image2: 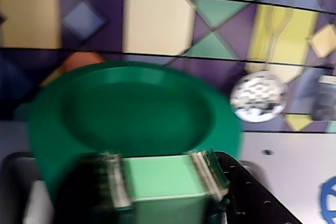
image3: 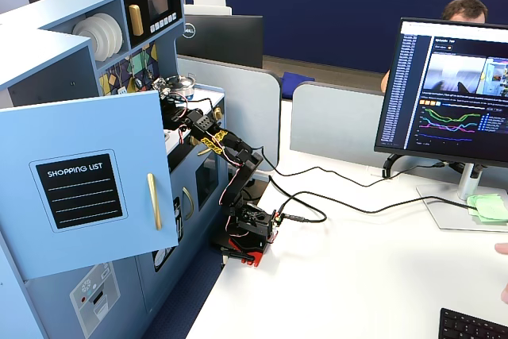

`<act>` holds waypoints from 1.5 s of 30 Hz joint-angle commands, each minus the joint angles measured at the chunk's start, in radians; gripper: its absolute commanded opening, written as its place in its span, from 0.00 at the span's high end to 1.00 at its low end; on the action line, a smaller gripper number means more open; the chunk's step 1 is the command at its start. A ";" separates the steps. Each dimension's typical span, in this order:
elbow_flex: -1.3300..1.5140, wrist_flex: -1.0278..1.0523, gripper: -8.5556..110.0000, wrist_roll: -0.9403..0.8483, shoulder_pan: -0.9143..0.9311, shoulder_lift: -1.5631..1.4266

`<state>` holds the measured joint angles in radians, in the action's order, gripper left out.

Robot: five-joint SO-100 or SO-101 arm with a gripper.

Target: Take off the lid from the green recipient and place it on the counter

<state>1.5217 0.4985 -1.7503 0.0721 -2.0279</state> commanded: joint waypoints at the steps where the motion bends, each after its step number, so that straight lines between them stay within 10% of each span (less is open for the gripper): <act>1: -0.067 0.005 0.93 0.018 -0.031 -0.011; 23: -0.239 -0.034 0.93 0.040 0.408 -0.034; 45: 0.494 -0.672 0.93 -0.011 0.491 -0.009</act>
<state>1.9666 -0.0767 -1.7549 0.5568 -2.0141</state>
